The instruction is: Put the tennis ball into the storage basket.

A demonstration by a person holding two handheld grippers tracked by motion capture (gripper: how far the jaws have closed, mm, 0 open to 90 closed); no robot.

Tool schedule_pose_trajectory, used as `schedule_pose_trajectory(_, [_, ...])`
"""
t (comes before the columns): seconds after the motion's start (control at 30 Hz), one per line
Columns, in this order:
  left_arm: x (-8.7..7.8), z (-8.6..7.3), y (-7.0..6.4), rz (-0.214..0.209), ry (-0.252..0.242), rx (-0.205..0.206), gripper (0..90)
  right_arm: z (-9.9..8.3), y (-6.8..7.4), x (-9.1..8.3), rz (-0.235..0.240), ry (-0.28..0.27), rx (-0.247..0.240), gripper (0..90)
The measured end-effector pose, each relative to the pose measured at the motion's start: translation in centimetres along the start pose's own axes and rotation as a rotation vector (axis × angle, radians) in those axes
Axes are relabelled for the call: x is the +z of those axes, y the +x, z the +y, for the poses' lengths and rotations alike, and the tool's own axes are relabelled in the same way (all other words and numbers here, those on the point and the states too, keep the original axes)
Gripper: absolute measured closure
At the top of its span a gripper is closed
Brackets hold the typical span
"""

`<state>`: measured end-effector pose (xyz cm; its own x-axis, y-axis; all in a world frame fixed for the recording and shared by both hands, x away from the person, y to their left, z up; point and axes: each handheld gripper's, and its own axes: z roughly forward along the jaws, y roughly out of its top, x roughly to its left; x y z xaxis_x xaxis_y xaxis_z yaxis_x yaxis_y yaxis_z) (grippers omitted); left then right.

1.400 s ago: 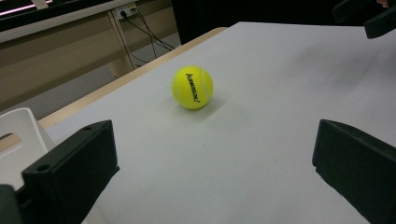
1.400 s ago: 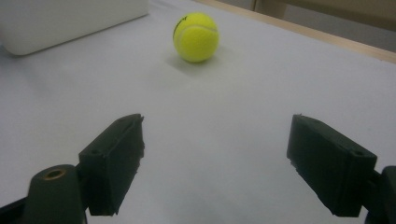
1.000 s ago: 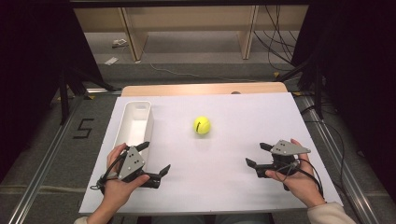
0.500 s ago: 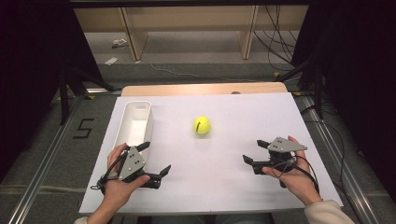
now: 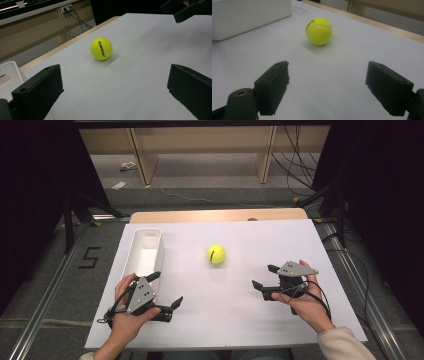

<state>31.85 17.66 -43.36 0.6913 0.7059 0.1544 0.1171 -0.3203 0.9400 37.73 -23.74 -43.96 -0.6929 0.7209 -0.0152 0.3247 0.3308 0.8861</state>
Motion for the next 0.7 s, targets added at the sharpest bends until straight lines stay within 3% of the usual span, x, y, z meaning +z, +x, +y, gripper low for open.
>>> schedule_pose_trajectory(0.7, [0.0, 0.0, 0.0, 0.0, -0.002, -0.001, 0.0, 1.6, 0.8, 3.0, 0.017, -0.008, -0.012, 19.3])
